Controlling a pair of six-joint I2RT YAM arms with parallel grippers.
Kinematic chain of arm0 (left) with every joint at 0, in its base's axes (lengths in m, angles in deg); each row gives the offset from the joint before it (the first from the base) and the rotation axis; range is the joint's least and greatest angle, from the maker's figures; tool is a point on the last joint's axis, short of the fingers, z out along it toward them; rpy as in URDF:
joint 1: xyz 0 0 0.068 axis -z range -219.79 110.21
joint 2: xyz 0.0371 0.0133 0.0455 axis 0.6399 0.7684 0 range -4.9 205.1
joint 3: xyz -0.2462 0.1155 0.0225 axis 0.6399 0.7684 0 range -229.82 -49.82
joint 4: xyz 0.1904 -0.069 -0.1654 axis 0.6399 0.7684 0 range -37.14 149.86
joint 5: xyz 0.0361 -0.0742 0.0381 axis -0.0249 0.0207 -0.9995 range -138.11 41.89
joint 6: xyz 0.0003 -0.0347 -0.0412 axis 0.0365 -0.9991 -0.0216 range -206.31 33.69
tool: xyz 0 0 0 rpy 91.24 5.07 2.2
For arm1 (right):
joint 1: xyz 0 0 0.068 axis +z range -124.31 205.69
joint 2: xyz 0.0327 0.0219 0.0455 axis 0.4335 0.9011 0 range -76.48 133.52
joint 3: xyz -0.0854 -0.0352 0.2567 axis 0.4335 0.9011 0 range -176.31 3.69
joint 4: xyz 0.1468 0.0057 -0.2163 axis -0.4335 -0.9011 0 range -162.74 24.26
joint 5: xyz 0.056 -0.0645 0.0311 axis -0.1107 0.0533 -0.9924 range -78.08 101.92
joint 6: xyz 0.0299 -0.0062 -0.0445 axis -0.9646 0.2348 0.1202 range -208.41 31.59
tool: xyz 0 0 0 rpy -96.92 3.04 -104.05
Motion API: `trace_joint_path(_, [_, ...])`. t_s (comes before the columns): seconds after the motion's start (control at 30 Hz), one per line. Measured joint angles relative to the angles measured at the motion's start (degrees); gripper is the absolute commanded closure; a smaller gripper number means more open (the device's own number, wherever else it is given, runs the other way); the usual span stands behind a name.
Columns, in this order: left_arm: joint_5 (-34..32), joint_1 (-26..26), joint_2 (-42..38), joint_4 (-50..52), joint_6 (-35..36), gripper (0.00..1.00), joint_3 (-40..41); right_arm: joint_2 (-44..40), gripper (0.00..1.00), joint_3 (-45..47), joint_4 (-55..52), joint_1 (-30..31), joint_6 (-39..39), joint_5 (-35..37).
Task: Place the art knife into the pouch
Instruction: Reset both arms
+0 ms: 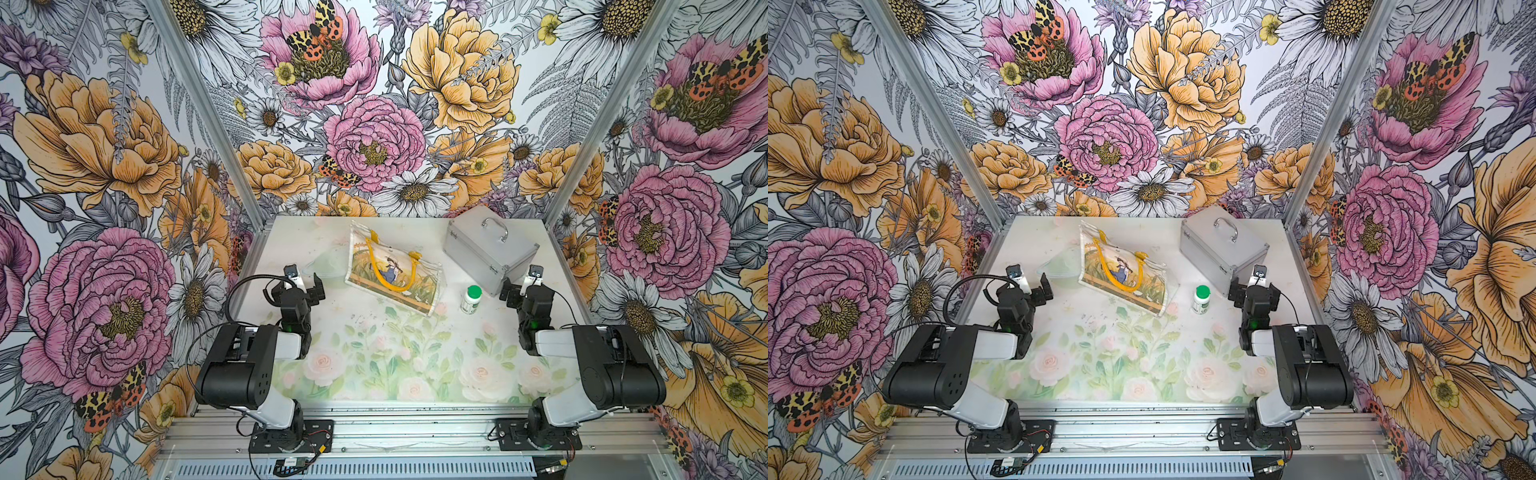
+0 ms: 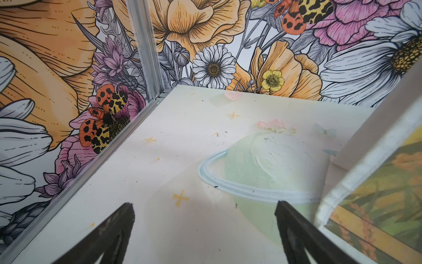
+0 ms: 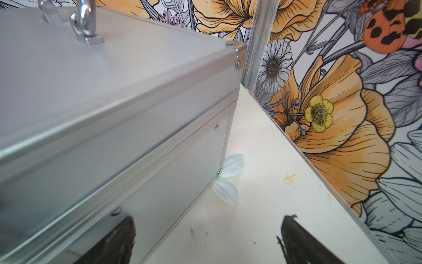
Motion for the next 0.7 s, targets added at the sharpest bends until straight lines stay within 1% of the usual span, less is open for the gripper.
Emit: trace_joint_path(0.7, [0.2, 0.0, 0.0, 0.0, 0.0, 0.01, 0.0, 0.0, 0.00, 0.0, 0.4, 0.0, 0.0, -0.5])
